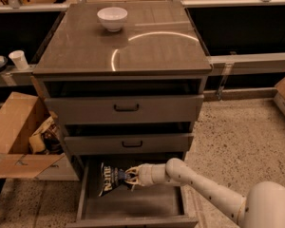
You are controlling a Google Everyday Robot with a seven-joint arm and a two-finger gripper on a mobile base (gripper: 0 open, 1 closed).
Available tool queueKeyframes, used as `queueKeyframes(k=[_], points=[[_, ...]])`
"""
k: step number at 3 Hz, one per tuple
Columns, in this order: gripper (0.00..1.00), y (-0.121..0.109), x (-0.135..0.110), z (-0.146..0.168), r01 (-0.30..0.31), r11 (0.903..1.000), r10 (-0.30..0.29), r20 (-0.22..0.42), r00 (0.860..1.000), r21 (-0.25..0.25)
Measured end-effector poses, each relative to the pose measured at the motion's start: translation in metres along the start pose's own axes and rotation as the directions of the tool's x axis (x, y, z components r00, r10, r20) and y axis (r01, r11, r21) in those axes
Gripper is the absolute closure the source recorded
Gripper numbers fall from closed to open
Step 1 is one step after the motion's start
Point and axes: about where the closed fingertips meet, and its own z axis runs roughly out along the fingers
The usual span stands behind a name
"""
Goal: Pick blue chip bag from bottom drawer and place on counter
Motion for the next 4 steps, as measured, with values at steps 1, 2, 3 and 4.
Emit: queueKeyframes(k=[1, 2, 3, 4], points=[[1.0, -0.008, -0.062, -0.042, 0.175, 0.984, -0.174, -0.004, 0.985, 0.037], [1.0, 0.001, -0.13, -0.069, 0.296, 0.9547, -0.297, 0.047, 0.954, 0.034], [1.0, -0.001, -0.201, -0.095, 0.408, 0.9125, -0.409, 0.064, 0.91, 0.031], [1.0, -0.007, -0.205, -0.099, 0.406, 0.9134, -0.407, 0.053, 0.912, 0.029]])
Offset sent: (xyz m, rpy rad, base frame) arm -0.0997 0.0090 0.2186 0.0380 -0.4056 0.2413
